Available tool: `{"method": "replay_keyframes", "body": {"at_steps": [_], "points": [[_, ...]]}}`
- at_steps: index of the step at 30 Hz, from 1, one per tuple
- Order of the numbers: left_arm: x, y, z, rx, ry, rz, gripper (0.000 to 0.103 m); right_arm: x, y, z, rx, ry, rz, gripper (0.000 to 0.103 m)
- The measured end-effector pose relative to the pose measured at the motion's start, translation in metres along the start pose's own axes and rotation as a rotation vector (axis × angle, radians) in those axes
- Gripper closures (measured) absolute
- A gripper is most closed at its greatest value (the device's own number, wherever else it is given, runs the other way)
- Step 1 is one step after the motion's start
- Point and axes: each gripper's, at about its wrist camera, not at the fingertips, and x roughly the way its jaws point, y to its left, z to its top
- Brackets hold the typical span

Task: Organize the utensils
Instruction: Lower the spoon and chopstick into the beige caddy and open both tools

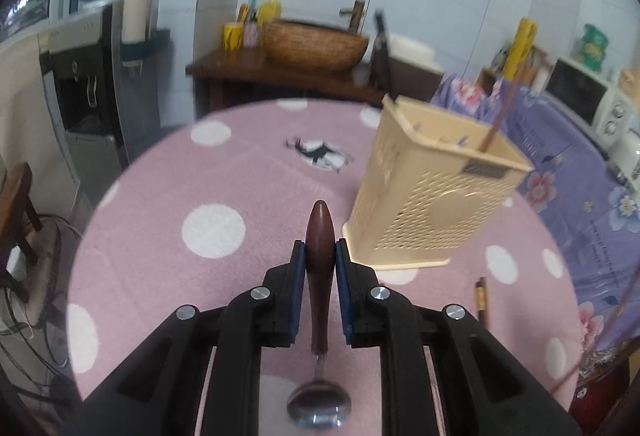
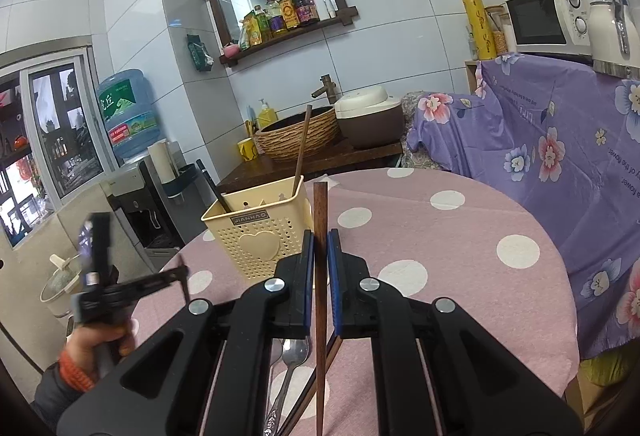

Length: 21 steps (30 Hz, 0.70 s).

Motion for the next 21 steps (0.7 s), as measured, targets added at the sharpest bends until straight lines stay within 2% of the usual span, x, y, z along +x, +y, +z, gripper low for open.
{"method": "replay_keyframes", "body": {"at_steps": [5, 12, 17, 21], "points": [[-0.035, 0.000, -0.009, 0.011, -0.061, -0.019, 0.087, -0.004, 0.003, 0.000, -0.021, -0.004, 0.005, 0.095], [-0.044, 0.004, -0.010, 0.001, -0.082, -0.023, 0.087, -0.010, 0.009, 0.002, -0.038, -0.011, 0.017, 0.095], [-0.054, -0.002, 0.003, 0.011, -0.108, -0.046, 0.087, -0.011, 0.012, 0.015, -0.043, -0.026, 0.040, 0.095], [-0.070, -0.011, 0.037, 0.023, -0.155, -0.077, 0.087, -0.006, 0.028, 0.042, -0.082, -0.054, 0.065, 0.095]]}}
